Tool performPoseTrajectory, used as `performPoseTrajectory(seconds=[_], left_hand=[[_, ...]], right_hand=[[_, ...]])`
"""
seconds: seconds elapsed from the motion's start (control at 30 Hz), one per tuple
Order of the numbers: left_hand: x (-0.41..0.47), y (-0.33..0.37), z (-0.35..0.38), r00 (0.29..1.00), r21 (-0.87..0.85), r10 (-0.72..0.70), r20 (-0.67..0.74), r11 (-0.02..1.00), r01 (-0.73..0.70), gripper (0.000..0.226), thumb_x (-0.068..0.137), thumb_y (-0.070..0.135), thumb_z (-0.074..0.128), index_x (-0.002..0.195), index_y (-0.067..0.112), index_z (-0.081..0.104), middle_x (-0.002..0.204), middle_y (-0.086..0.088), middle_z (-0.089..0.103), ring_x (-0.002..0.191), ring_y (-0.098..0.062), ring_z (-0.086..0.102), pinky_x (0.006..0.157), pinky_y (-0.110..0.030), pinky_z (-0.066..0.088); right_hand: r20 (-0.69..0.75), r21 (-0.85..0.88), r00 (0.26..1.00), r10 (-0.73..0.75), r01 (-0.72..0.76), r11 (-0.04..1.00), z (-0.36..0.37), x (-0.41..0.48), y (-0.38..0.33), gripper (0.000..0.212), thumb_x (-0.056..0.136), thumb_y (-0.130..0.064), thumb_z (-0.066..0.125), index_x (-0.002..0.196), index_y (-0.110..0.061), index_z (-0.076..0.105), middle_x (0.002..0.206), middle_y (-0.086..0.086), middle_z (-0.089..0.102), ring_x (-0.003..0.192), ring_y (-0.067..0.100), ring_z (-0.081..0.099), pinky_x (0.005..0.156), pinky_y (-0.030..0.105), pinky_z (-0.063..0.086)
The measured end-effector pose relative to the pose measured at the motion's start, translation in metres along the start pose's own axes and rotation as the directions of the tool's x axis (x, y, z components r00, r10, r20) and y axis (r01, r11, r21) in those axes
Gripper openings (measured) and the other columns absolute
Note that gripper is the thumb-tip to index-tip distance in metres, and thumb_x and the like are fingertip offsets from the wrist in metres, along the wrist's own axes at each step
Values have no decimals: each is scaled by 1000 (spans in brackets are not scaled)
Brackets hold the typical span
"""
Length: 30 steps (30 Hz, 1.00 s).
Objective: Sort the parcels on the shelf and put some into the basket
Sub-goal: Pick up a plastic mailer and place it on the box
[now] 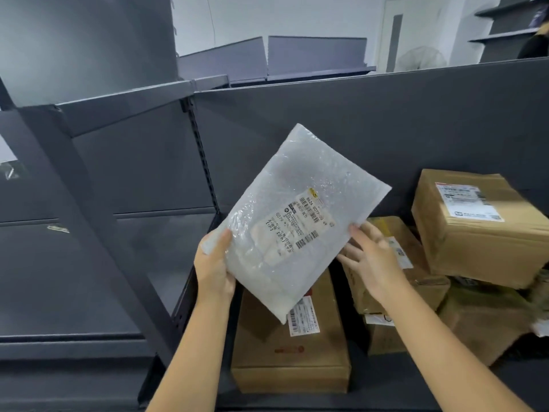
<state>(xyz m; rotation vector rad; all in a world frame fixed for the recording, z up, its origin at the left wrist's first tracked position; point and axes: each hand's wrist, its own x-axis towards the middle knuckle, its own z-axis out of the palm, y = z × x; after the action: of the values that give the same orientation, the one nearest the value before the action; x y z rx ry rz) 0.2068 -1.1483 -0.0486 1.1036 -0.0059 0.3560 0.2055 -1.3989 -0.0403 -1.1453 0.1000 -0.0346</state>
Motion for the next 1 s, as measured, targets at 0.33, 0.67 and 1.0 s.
performPoseTrajectory(seconds=[0.33,0.67,1.0], left_hand=[[-32,-19,-27,910,196,-396,127,909,368,26,74,16,69,97,6,60,97,-15,70,78,-25,70,61,-32,58],[-19,-10,-14,965,123,-227,134,970,211,24,95,16,56,118,20,62,113,-5,72,101,-22,70,72,-29,59],[12,-14,0,972,310,-223,-67,922,233,19,94,10,55,108,19,64,109,-7,70,100,-26,68,83,-42,57]], right_hand=[[72,-130,994,-80,89,987,6,17,-12,20,94,-7,52,101,-20,66,100,5,71,94,26,67,83,44,55],[348,-123,937,-42,89,988,14,32,-12,47,92,-16,58,135,-32,47,119,3,68,106,25,67,84,47,57],[161,-229,985,-53,90,969,32,42,22,39,91,-7,56,125,-27,56,107,4,69,90,23,71,68,35,59]])
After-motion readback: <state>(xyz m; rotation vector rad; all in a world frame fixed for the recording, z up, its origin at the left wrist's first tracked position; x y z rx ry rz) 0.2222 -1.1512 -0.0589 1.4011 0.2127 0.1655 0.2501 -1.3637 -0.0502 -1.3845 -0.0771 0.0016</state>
